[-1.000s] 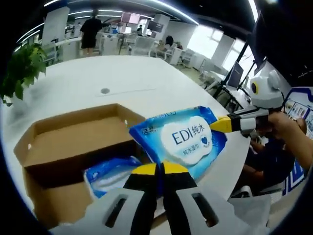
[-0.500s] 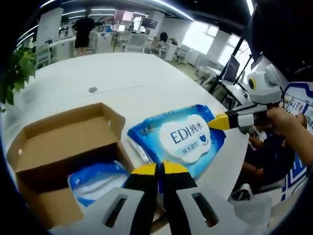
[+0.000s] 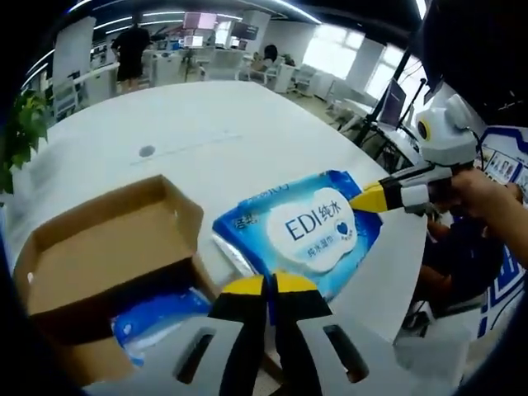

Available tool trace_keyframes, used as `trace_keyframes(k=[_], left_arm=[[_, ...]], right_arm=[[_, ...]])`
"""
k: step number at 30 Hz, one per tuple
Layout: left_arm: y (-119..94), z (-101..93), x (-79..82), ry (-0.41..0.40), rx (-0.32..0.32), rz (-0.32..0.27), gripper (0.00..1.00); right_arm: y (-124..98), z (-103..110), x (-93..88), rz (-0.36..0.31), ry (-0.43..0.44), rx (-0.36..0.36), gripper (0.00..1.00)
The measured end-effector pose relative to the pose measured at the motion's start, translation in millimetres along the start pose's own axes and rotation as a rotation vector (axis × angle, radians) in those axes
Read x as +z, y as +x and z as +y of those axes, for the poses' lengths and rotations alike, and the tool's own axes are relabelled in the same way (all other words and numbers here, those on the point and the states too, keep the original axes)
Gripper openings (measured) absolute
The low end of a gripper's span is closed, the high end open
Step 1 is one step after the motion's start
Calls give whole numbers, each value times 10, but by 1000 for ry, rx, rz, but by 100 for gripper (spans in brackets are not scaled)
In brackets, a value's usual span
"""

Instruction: Operate the shoe box by opening the lid, removing the specified soft item, and placing it in the target area until the item is outside and the box remains undamaged.

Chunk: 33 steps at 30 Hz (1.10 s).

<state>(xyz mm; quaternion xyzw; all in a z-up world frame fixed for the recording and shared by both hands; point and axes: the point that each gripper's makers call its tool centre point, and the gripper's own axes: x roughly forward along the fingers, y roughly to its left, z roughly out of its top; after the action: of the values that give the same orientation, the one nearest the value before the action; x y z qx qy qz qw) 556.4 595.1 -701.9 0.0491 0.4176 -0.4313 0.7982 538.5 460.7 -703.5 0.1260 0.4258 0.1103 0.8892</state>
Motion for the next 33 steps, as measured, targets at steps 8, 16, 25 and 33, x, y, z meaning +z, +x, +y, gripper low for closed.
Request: trace_keyframes(k=[8, 16, 25, 33], left_arm=[[185, 66, -40, 158, 32, 76, 0], [350, 70, -63, 256, 31, 138, 0], [482, 118, -98, 354, 38, 214, 0], [537, 127, -171, 414, 46, 262, 0]], right_arm=[[165, -108, -10, 30, -5, -6, 0], [313, -252, -56, 52, 21, -10, 0], [481, -337, -140, 79, 27, -14, 0], [596, -369, -215, 99, 26, -16, 0]])
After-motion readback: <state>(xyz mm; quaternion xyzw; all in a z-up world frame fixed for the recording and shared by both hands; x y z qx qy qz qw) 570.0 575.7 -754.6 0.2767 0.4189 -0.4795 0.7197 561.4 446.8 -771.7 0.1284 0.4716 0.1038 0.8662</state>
